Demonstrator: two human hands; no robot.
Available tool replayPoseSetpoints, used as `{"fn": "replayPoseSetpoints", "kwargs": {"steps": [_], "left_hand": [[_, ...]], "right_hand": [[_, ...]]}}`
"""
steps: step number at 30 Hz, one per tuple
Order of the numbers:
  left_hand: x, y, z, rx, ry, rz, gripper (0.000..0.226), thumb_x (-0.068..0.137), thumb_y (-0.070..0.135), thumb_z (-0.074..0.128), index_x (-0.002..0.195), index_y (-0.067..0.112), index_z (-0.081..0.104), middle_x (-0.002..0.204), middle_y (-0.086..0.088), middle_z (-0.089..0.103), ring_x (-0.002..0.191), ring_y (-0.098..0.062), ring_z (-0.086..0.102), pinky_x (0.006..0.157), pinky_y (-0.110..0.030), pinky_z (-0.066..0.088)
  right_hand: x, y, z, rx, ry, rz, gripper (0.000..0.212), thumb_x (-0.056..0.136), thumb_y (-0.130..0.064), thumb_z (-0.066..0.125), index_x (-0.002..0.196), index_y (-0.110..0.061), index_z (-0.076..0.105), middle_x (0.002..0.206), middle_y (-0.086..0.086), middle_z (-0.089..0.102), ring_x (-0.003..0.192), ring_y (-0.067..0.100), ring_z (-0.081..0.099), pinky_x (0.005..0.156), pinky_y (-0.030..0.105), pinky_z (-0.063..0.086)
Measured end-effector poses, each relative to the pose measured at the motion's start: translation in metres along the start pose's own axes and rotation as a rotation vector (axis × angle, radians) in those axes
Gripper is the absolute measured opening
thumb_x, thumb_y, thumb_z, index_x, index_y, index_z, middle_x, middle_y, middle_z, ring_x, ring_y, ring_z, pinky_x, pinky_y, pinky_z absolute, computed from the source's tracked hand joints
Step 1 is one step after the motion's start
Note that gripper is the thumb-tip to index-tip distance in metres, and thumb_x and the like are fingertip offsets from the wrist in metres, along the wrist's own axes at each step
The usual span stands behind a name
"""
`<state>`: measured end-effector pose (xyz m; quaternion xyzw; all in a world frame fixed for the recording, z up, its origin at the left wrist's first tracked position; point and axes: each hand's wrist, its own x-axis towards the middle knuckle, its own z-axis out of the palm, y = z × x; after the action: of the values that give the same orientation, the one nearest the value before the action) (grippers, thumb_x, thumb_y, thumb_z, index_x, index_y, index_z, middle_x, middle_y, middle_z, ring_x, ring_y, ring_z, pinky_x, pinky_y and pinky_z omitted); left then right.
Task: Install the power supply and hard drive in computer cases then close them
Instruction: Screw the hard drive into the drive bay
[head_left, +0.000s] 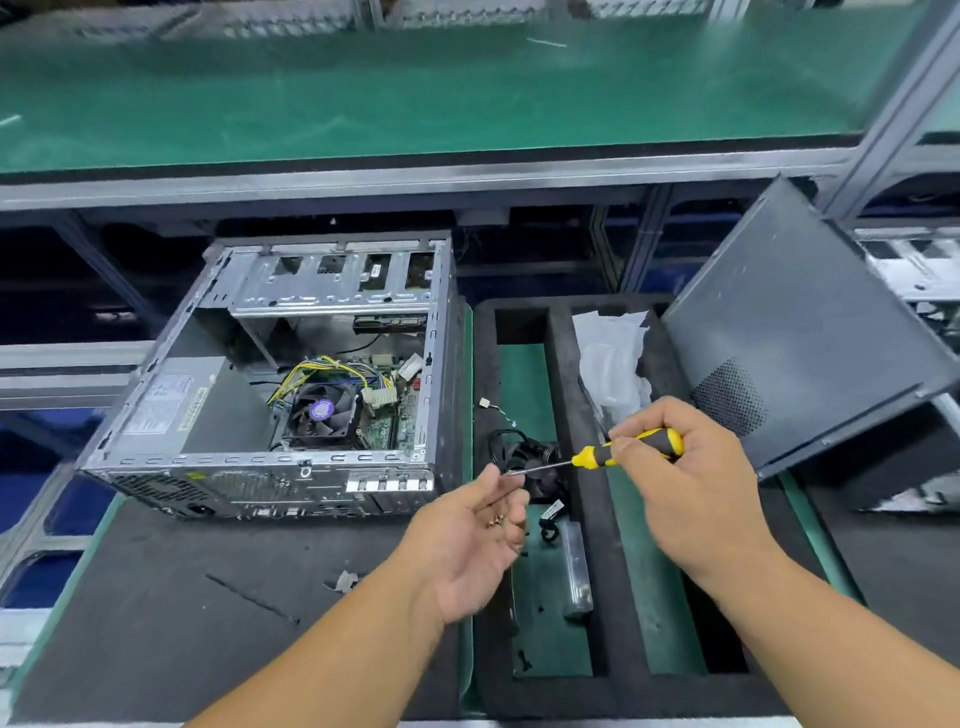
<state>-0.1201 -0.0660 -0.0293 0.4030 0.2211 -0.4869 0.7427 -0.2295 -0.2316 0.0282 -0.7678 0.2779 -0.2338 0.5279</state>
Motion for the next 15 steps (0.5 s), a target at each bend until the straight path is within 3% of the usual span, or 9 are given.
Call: {"fn": "replayPoseSetpoints", "kwargs": {"steps": [4, 6, 8, 12, 15], "left_hand": [[-0.018, 0.027, 0.012, -0.041, -0.083, -0.018, 0.012, 0.081, 0.011, 0.073, 0.085, 0.000, 0.076, 0.076, -0.010, 0.064, 0.057, -0.014, 0.055, 0.046, -0.021, 0.048], [-0.029, 0.040, 0.015, -0.063, -0.106, -0.038, 0.012, 0.079, 0.009, 0.074, 0.082, -0.002, 0.074, 0.075, -0.010, 0.063, 0.057, -0.015, 0.055, 0.045, -0.020, 0.049], [-0.043, 0.052, 0.016, -0.091, -0.170, -0.054, 0.014, 0.081, 0.012, 0.074, 0.080, -0.002, 0.074, 0.075, -0.012, 0.063, 0.057, -0.016, 0.055, 0.045, -0.021, 0.049], [-0.069, 0.091, 0.015, -0.119, -0.285, 0.021, 0.011, 0.079, 0.009, 0.072, 0.079, -0.002, 0.075, 0.078, -0.015, 0.065, 0.057, -0.017, 0.061, 0.046, -0.023, 0.053], [-0.083, 0.124, 0.010, -0.150, -0.321, 0.087, 0.011, 0.079, 0.005, 0.071, 0.085, -0.003, 0.075, 0.082, -0.016, 0.068, 0.062, -0.018, 0.066, 0.051, -0.022, 0.056]], "right_hand": [[-0.002, -0.032, 0.005, 0.061, 0.049, -0.010, 0.024, 0.087, -0.006, 0.068, 0.075, -0.027, 0.068, 0.054, 0.006, 0.058, 0.050, 0.024, 0.045, 0.047, 0.018, 0.033], [-0.003, -0.050, 0.011, 0.071, 0.071, -0.020, 0.009, 0.081, -0.021, 0.067, 0.076, -0.029, 0.067, 0.057, -0.001, 0.063, 0.048, 0.017, 0.043, 0.049, 0.019, 0.034], [-0.002, -0.069, 0.017, 0.078, 0.091, -0.052, 0.008, 0.074, -0.026, 0.061, 0.076, -0.030, 0.067, 0.055, -0.009, 0.063, 0.045, 0.006, 0.036, 0.046, 0.013, 0.031], [0.000, -0.110, 0.030, 0.051, 0.112, -0.142, 0.008, 0.075, -0.027, 0.060, 0.077, -0.029, 0.068, 0.049, -0.008, 0.051, 0.049, 0.013, 0.036, 0.044, 0.014, 0.031], [0.000, -0.139, 0.049, 0.022, 0.106, -0.211, 0.008, 0.078, -0.028, 0.060, 0.080, -0.028, 0.067, 0.051, -0.003, 0.055, 0.050, 0.016, 0.037, 0.045, 0.016, 0.031]]}}
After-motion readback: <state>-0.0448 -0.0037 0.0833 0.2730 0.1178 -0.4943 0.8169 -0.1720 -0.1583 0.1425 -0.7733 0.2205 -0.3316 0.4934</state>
